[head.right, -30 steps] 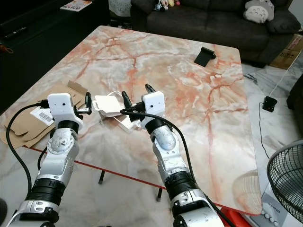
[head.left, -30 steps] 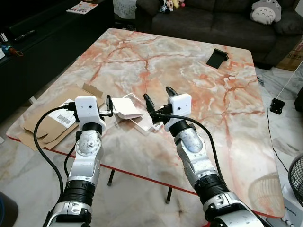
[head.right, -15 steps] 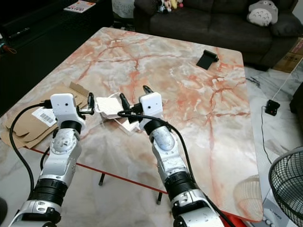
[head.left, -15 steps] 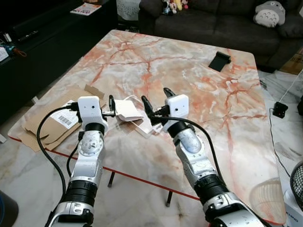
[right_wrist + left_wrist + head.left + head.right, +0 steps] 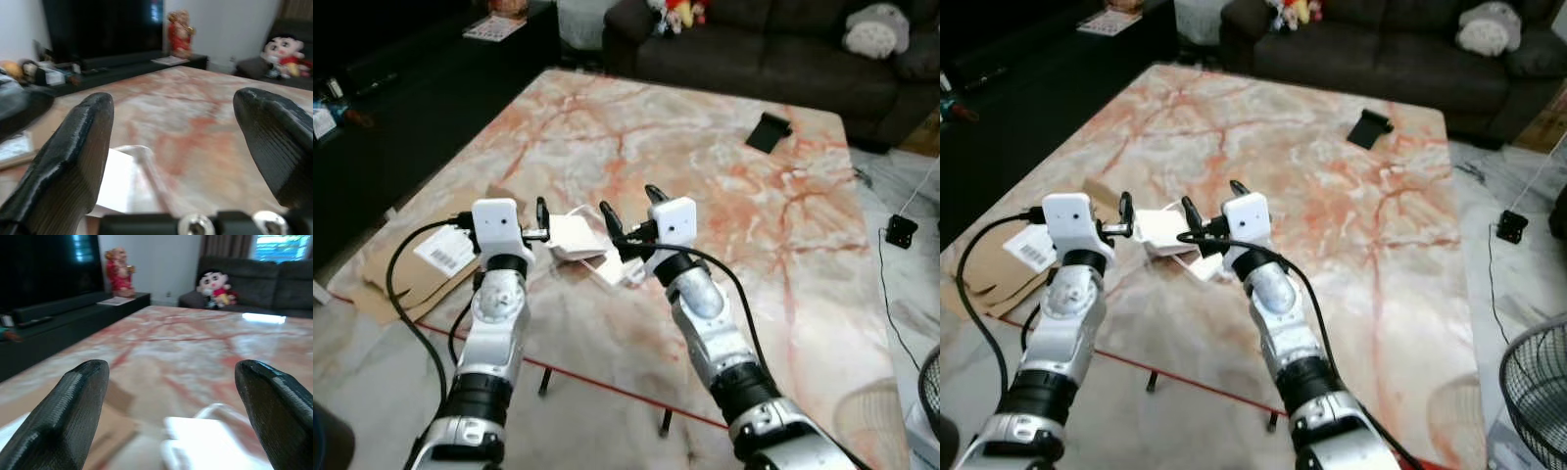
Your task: Picking trash to rubbish bin
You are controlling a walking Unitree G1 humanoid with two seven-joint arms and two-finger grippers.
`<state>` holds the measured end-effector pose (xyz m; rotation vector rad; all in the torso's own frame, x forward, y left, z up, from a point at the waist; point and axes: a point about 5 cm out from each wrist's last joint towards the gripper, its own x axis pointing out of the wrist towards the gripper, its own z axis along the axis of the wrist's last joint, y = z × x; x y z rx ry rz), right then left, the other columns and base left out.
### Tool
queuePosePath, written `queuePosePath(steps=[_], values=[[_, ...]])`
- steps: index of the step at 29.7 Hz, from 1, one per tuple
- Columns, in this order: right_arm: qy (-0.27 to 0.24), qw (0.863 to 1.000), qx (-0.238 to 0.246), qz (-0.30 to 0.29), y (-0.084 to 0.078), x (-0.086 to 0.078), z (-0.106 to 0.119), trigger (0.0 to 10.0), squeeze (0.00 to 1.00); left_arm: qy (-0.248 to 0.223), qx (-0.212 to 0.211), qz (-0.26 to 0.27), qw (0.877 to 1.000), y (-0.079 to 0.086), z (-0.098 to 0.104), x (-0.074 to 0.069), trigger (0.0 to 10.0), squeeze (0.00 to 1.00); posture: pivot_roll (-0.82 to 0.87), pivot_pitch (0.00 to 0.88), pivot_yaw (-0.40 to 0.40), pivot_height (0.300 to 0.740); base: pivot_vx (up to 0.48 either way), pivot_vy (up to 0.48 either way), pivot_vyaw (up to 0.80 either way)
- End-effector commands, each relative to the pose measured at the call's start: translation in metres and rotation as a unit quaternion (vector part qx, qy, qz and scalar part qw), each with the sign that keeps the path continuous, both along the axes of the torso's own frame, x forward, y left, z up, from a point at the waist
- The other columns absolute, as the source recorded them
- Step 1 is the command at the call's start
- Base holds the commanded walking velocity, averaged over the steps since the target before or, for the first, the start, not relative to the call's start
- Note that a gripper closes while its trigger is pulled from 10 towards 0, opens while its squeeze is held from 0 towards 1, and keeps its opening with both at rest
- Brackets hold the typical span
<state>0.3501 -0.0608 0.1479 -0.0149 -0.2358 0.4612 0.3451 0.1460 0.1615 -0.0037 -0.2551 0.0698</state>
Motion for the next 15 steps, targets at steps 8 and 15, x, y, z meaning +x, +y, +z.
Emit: queuePosePath(steps=[8, 15], values=[[-0.003, 1.000, 0.002, 0.017, 0.0106, -0.0016, 0.0029, 10.0, 0.00, 0.002, 0.012, 0.009, 1.000, 0.0088, 0.0005, 0.0003, 10.0, 0.00, 0.12, 0.083, -0.021, 0.740, 0.360, 0.000, 0.00], [-0.002, 1.000, 0.001, 0.020, 0.0107, -0.0019, 0.0022, 10.0, 0.00, -0.002, 0.014, -0.006, 1.000, 0.0015, -0.0024, -0.0046, 10.0, 0.00, 0.12, 0.077, -0.022, 0.740, 0.000, 0.000, 0.00]])
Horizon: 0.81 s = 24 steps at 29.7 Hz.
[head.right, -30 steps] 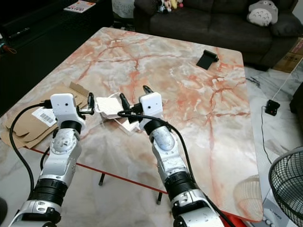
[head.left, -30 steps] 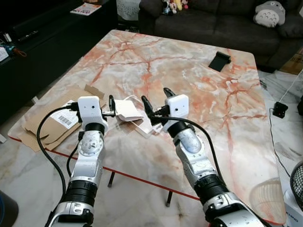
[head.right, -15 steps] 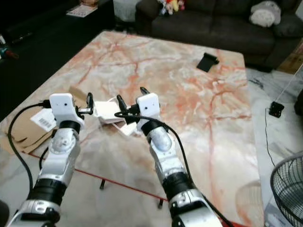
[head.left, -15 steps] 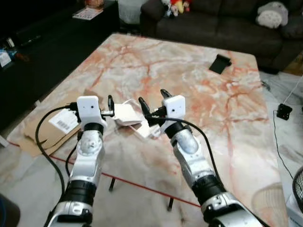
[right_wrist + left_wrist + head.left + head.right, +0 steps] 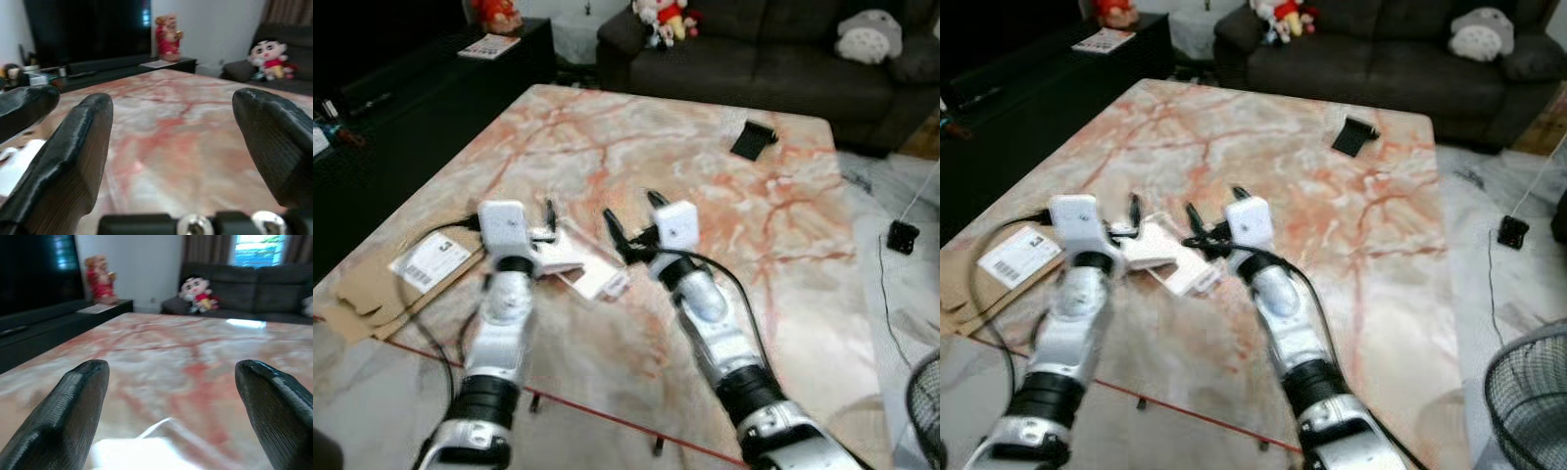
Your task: Picking trash to rubbish bin
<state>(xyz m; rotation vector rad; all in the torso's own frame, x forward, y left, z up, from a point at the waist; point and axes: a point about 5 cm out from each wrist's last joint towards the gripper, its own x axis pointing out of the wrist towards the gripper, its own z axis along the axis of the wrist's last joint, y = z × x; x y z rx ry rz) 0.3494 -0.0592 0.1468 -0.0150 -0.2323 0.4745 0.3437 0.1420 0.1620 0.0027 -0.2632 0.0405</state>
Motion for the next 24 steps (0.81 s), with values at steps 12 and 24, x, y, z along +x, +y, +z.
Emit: queuePosePath(steps=[12, 24], values=[[-0.003, 1.000, 0.002, 0.013, 0.008, -0.003, 0.001, 10.0, 0.00, 0.017, -0.007, 0.025, 1.000, 0.012, -0.008, -0.005, 10.0, 0.00, 0.12, 0.095, -0.027, 0.740, 0.000, 0.000, 0.00], [0.000, 1.000, 0.000, 0.014, 0.006, -0.003, 0.001, 10.0, 0.00, 0.075, -0.158, 0.064, 0.982, 0.041, -0.024, 0.005, 10.0, 0.00, 0.12, 0.112, -0.034, 0.740, 0.000, 0.000, 0.00]])
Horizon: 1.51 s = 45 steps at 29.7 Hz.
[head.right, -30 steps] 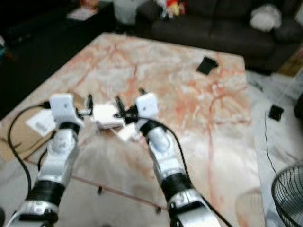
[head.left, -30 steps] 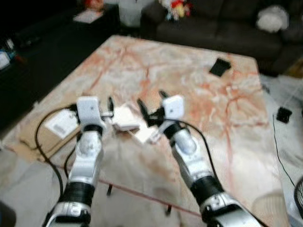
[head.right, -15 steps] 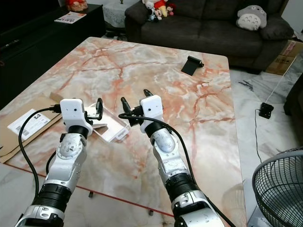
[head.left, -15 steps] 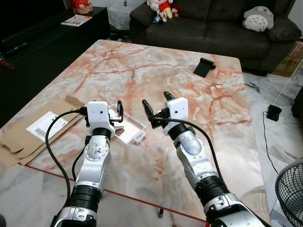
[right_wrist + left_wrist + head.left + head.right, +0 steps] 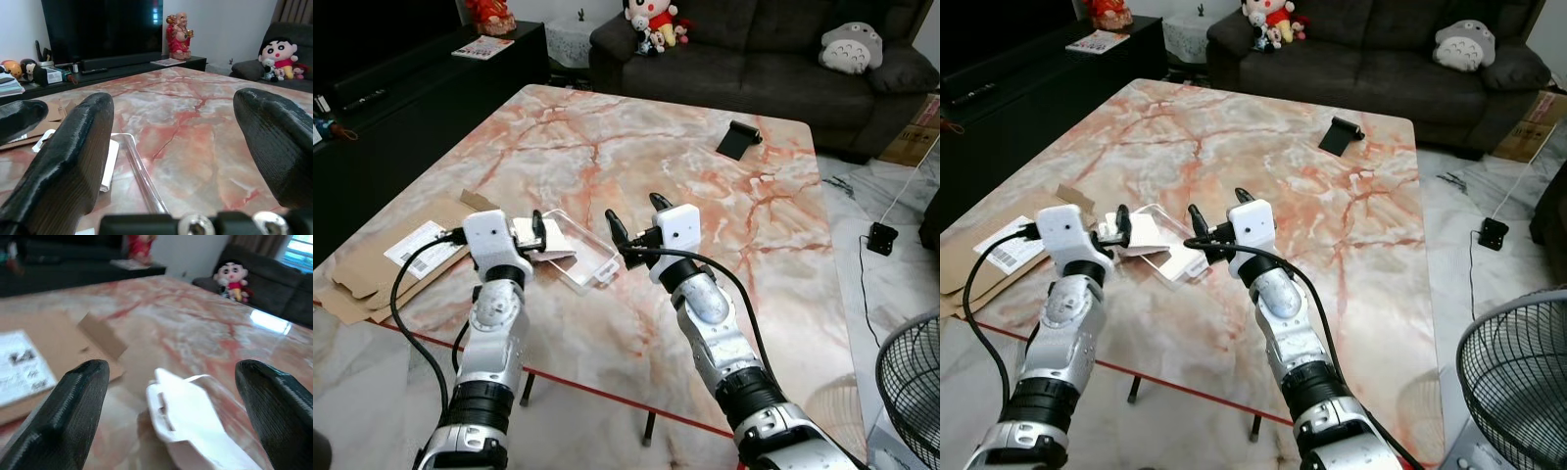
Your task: Picking trash to rubbish bin
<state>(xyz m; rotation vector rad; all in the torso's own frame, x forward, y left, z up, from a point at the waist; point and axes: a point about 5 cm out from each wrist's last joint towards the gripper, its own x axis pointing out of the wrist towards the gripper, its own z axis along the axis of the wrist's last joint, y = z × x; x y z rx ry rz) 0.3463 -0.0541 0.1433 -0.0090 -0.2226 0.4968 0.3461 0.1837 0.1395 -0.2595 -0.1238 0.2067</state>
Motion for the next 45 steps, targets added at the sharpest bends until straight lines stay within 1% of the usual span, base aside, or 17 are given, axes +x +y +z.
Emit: queuePosePath(steps=[1, 3, 4, 7, 11, 15, 18, 19, 21, 24, 25, 26, 27, 28, 35, 36, 45], values=[[-0.006, 1.000, 0.000, 0.002, 0.000, 0.000, 0.004, 10.0, 0.00, 0.011, -0.027, 0.003, 1.000, 0.001, -0.002, 0.002, 10.0, 0.00, 0.12, 0.112, -0.034, 0.740, 0.000, 0.000, 0.00], [-0.005, 1.000, 0.000, 0.003, 0.000, 0.000, 0.003, 10.0, 0.00, 0.015, -0.055, 0.003, 0.998, 0.002, -0.004, 0.002, 10.0, 0.00, 0.12, 0.118, -0.036, 0.740, 0.000, 0.000, 0.00], [-0.005, 1.000, 0.000, 0.003, 0.000, 0.000, 0.003, 10.0, 0.00, 0.015, -0.055, 0.003, 0.998, 0.002, -0.004, 0.002, 10.0, 0.00, 0.12, 0.118, -0.036, 0.740, 0.000, 0.000, 0.00], [-0.004, 1.000, -0.001, 0.005, 0.001, -0.002, 0.002, 10.0, 0.00, 0.020, -0.088, 0.004, 0.996, 0.003, -0.006, 0.001, 10.0, 0.00, 0.12, 0.125, -0.037, 0.740, 0.000, 0.000, 0.00], [-0.004, 1.000, -0.001, 0.006, 0.001, -0.002, 0.002, 10.0, 0.00, 0.030, -0.107, -0.003, 0.994, 0.001, -0.011, 0.000, 10.0, 0.00, 0.12, 0.132, -0.039, 0.740, 0.000, 0.000, 0.00], [-0.005, 1.000, -0.004, 0.007, 0.001, -0.002, 0.002, 10.0, 0.00, 0.037, -0.114, -0.012, 0.993, -0.002, -0.012, 0.002, 10.0, 0.00, 0.12, 0.134, -0.040, 0.740, 0.000, 0.000, 0.00], [-0.006, 1.000, -0.007, 0.008, 0.002, -0.002, 0.002, 10.0, 0.00, 0.044, -0.114, -0.023, 0.992, -0.005, -0.012, 0.004, 10.0, 0.00, 0.12, 0.134, -0.040, 0.740, 0.000, 0.000, 0.00], [-0.006, 1.000, -0.008, 0.008, 0.002, -0.002, 0.002, 10.0, 0.00, 0.052, -0.106, -0.035, 0.992, -0.009, -0.012, 0.006, 10.0, 0.00, 0.12, 0.133, -0.039, 0.740, 0.000, 0.000, 0.00], [-0.007, 1.000, -0.008, 0.008, 0.002, -0.002, 0.002, 10.0, 0.00, 0.055, -0.104, -0.049, 0.992, -0.013, -0.011, 0.008, 10.0, 0.00, 0.12, 0.132, -0.038, 0.740, 0.000, 0.000, 0.00], [-0.007, 1.000, -0.009, 0.007, 0.002, -0.002, 0.002, 10.0, 0.00, 0.054, -0.099, -0.052, 0.992, -0.015, -0.010, 0.009, 10.0, 0.00, 0.11, 0.131, -0.036, 0.740, 0.000, 0.000, 0.00], [-0.011, 1.000, -0.015, 0.005, 0.002, -0.003, 0.002, 10.0, 0.00, 0.050, -0.084, -0.065, 0.993, -0.019, -0.007, 0.010, 10.0, 0.00, 0.12, 0.131, -0.036, 0.740, 0.000, 0.000, 0.00], [-0.011, 1.000, -0.015, 0.005, 0.002, -0.003, 0.002, 10.0, 0.00, 0.050, -0.084, -0.065, 0.993, -0.019, -0.007, 0.010, 10.0, 0.00, 0.12, 0.131, -0.036, 0.740, 0.000, 0.000, 0.00], [-0.011, 1.000, -0.016, 0.005, 0.002, -0.003, 0.001, 10.0, 0.00, 0.048, -0.068, -0.083, 0.993, -0.024, -0.005, 0.010, 10.0, 0.00, 0.12, 0.132, -0.036, 0.740, 0.000, 0.000, 0.00], [-0.010, 1.000, -0.016, 0.006, 0.002, -0.003, 0.001, 10.0, 0.00, 0.050, -0.066, -0.089, 0.993, -0.026, -0.006, 0.009, 10.0, 0.00, 0.12, 0.132, -0.035, 0.740, 0.000, 0.000, 0.00], [-0.010, 1.000, -0.018, 0.006, 0.004, -0.003, 0.000, 10.0, 0.00, 0.054, -0.064, -0.099, 0.992, -0.028, -0.007, 0.008, 10.0, 0.00, 0.12, 0.133, -0.033, 0.740, 0.000, 0.000, 0.00], [-0.010, 1.000, -0.019, 0.005, 0.003, -0.003, 0.000, 10.0, 0.00, 0.054, -0.062, -0.099, 0.992, -0.029, -0.008, 0.007, 0.0, 0.00, 0.12, 0.130, -0.031, 0.740, 0.000, 0.000, 0.00], [-0.009, 1.000, -0.019, 0.001, 0.003, -0.003, -0.001, 10.0, 0.00, 0.052, -0.050, -0.106, 0.992, -0.032, -0.007, 0.007, 0.0, 0.00, 0.12, 0.120, -0.025, 0.740, 0.000, 0.000, 0.00]])
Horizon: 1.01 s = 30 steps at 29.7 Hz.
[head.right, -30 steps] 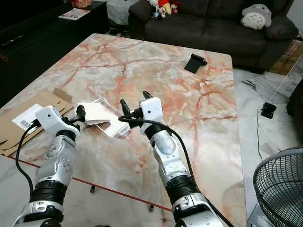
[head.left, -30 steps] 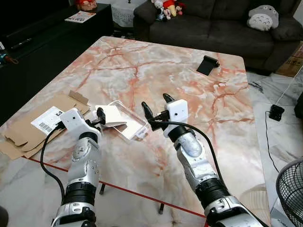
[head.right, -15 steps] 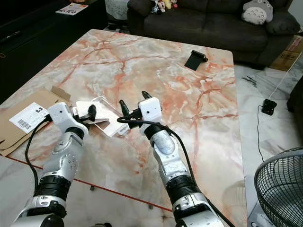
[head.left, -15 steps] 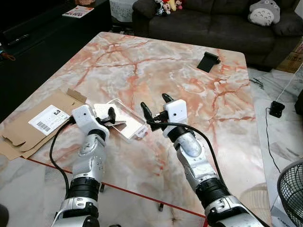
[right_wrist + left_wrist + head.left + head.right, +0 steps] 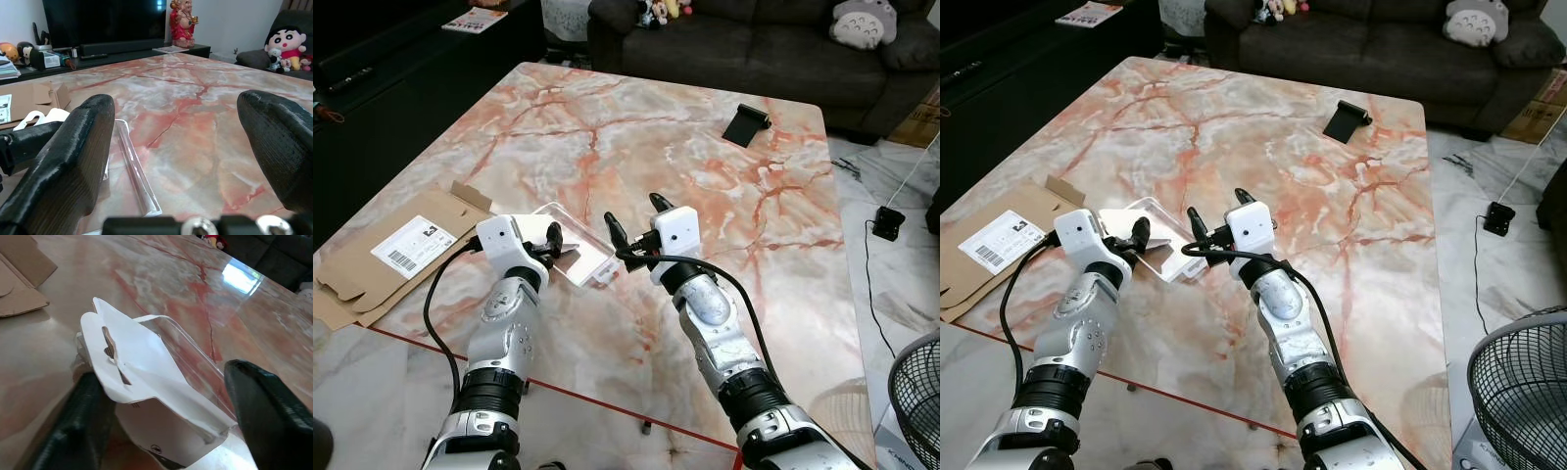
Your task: Picking trash to rubbish bin
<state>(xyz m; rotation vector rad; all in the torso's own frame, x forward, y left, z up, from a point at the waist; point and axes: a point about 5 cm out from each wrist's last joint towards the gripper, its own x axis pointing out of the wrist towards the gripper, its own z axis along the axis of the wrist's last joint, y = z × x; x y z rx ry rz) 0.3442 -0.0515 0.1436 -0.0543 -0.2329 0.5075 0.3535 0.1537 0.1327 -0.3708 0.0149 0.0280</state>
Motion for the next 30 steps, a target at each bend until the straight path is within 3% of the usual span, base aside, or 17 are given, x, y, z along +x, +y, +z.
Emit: queuePosePath(steps=[1, 21, 30], values=[[0.001, 1.000, 0.002, -0.002, 0.000, -0.001, -0.001, 10.0, 0.00, 0.001, 0.006, -0.007, 1.000, -0.002, 0.000, -0.001, 0.0, 0.00, 0.12, 0.120, -0.025, 0.740, 0.000, 0.000, 0.00], [-0.005, 1.000, -0.004, 0.003, 0.001, 0.002, 0.001, 10.0, 0.00, -0.014, -0.003, -0.024, 1.000, -0.009, 0.005, 0.001, 0.0, 0.00, 0.12, 0.061, -0.020, 0.740, 0.000, 0.000, 0.00], [-0.008, 1.000, -0.003, 0.001, 0.001, 0.004, 0.003, 10.0, 0.00, -0.024, 0.012, -0.024, 0.999, -0.009, 0.010, 0.001, 0.0, 0.00, 0.12, 0.056, -0.020, 0.740, 0.000, 0.000, 0.00]])
